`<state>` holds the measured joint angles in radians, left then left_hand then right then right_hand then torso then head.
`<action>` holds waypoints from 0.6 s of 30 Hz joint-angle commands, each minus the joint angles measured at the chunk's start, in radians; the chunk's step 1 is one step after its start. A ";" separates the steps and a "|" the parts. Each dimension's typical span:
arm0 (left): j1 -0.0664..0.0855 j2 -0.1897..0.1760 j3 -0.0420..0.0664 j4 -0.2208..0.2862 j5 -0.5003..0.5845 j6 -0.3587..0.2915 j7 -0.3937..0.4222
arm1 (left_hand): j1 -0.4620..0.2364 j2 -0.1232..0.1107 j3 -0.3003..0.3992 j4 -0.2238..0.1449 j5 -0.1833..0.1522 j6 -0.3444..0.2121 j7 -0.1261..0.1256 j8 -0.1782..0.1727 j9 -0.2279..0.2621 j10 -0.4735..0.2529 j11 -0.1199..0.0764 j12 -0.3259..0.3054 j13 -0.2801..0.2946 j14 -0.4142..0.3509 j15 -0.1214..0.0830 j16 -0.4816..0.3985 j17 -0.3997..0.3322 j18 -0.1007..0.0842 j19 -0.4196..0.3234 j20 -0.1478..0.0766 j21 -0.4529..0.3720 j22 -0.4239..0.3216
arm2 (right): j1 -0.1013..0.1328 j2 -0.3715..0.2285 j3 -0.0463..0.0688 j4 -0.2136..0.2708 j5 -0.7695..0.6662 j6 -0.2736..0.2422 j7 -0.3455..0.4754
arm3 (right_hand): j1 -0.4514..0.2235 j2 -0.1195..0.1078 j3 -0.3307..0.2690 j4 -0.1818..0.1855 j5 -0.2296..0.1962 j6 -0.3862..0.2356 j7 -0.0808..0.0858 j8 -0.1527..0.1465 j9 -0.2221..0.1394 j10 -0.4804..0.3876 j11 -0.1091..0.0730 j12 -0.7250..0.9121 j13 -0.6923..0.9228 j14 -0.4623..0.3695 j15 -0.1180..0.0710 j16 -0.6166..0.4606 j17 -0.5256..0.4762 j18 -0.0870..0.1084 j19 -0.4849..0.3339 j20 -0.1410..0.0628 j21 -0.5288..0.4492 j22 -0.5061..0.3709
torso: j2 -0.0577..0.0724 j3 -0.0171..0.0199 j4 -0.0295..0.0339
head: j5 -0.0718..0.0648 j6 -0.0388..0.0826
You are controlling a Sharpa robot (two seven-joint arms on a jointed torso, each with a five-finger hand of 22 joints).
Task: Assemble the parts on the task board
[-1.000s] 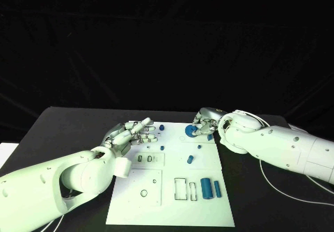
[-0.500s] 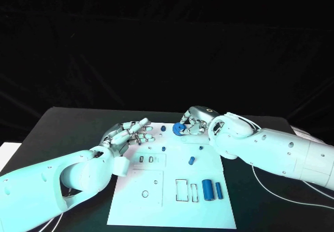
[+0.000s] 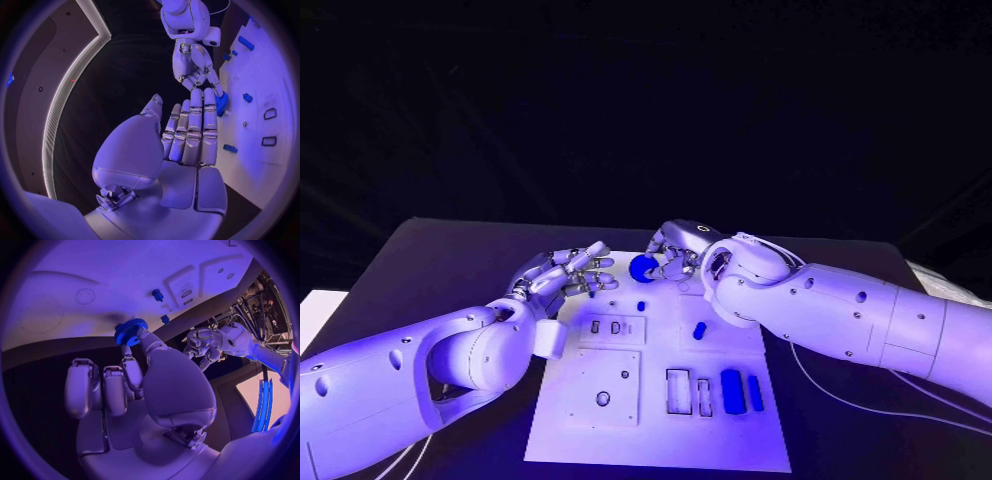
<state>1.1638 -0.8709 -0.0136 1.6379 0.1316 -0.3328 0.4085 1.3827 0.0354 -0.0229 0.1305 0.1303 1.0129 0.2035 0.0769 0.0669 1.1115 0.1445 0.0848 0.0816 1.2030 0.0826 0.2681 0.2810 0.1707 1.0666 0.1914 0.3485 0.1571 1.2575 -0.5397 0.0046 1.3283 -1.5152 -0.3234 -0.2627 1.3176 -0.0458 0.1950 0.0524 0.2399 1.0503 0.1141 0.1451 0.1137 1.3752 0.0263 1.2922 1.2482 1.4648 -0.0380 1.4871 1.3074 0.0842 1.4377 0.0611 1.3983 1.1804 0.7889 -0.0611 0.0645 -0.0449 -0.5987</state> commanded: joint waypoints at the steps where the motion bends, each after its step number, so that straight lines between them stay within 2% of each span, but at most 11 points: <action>1: 0.001 0.004 0.001 -0.001 -0.002 0.011 0.015 | 0.003 0.006 0.000 -0.005 0.002 -0.001 0.005 -0.004 -0.001 -0.002 0.001 -0.007 -0.001 -0.006 0.001 0.006 0.001 0.010 0.004 -0.003 0.003 0.002 | -0.005 0.019 -0.002 -0.021 -0.002 0.038 -0.006 | -0.009 0.008 0.005 0.001 0.000 -0.003 0.003 0.005 0.011 -0.002 0.004 -0.004 0.000 0.073 -0.008 0.004 0.079 -0.009 -0.001 -0.004 0.005 -0.002 | 0.001 0.0011 0.0009 | 0.002 -0.003; 7: 0.001 0.004 0.001 -0.001 -0.002 0.012 0.014 | 0.003 0.006 0.000 -0.005 0.002 -0.001 0.005 -0.004 -0.001 -0.002 0.001 -0.007 -0.001 -0.006 0.001 0.006 0.001 0.010 0.004 -0.003 0.003 0.002 | -0.012 0.045 -0.004 -0.043 -0.002 0.042 -0.012 | -0.010 0.007 0.005 0.002 0.001 -0.003 0.003 0.004 0.010 -0.002 0.004 -0.004 0.000 0.073 -0.007 0.003 0.078 -0.009 -0.001 -0.004 0.004 -0.003 | 0.002 0.0009 0.0002 | 0.004 -0.007; 11: 0.001 0.005 0.001 -0.001 -0.002 0.012 0.014 | 0.005 0.007 0.001 -0.006 0.002 -0.001 0.005 -0.004 -0.001 -0.001 0.001 -0.007 -0.001 -0.006 0.000 0.007 0.003 0.010 0.003 -0.003 0.004 0.002 | -0.014 0.055 -0.004 -0.049 -0.006 0.049 -0.016 | -0.011 0.006 0.005 0.002 0.001 -0.005 0.003 0.003 0.010 -0.004 0.004 -0.006 -0.002 0.073 -0.007 0.003 0.077 -0.009 -0.002 -0.004 0.004 -0.004 | 0.001 0.0022 -0.0036 | 0.007 -0.008; 18: 0.001 0.005 0.001 0.001 -0.002 0.013 0.014 | 0.005 0.007 0.001 -0.006 0.002 -0.001 0.005 -0.004 -0.001 -0.001 0.001 -0.007 -0.001 -0.006 0.000 0.007 0.003 0.010 0.003 -0.003 0.004 0.002 | -0.016 0.064 -0.004 -0.060 -0.013 0.059 -0.025 | -0.019 -0.006 0.007 0.004 -0.003 -0.021 0.009 -0.008 0.008 -0.022 0.009 -0.029 -0.024 0.072 -0.004 0.003 0.078 -0.008 -0.004 -0.002 0.001 -0.009 | 0.000 0.0028 -0.0022 | 0.005 -0.011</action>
<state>1.1641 -0.8676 -0.0136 1.6364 0.1317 -0.3327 0.4092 1.3827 0.0354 -0.0229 0.1305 0.1303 1.0129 0.2035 0.0769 0.0670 1.1115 0.1445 0.0808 0.0816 1.2030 0.0827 0.2681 0.2826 0.1707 1.0666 0.1914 0.3485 0.1581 1.2430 -0.4777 0.0010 1.2690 -1.5152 -0.2888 -0.2761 1.3062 -0.0468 0.1991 0.0568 0.2374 1.0320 0.1245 0.1448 0.1208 1.3563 0.0374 1.2631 1.2238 1.4647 -0.0378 1.4870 1.3074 0.0841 1.4377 0.0611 1.3983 1.1719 0.7900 -0.0585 0.0621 -0.0391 -0.6090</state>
